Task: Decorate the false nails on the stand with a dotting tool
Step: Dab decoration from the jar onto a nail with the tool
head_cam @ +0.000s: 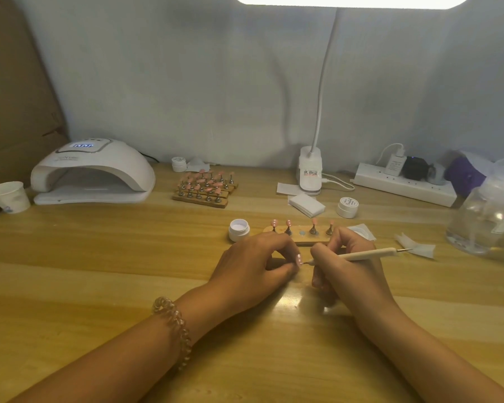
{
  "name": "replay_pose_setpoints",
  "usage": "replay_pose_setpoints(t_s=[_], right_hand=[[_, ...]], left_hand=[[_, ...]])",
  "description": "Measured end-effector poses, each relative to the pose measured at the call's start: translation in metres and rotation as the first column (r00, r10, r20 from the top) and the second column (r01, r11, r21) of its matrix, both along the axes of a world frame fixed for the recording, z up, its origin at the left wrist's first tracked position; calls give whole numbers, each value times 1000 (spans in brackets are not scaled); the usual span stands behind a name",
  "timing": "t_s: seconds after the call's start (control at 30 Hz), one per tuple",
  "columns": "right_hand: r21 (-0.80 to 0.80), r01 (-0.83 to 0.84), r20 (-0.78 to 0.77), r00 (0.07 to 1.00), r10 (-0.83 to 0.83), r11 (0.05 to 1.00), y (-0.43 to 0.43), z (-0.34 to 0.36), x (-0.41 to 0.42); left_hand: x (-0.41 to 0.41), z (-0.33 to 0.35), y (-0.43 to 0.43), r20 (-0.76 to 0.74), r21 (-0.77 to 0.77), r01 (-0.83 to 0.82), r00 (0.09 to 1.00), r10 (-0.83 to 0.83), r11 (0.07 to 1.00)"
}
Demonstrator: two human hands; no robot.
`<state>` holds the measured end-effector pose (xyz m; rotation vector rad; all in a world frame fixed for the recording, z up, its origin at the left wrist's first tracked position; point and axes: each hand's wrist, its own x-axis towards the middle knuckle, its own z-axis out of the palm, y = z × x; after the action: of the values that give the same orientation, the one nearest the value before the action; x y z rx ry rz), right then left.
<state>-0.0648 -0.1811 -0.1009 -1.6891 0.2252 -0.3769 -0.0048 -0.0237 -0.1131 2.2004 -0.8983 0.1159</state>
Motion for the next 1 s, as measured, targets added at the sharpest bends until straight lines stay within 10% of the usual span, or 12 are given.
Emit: replay_pose_setpoints(t_s=[1.0], right_hand=[[19,2,21,1000,-2,1000,-2,-4,2]], left_hand=[[1,0,0,7,-2,10,1000,-10,1000]])
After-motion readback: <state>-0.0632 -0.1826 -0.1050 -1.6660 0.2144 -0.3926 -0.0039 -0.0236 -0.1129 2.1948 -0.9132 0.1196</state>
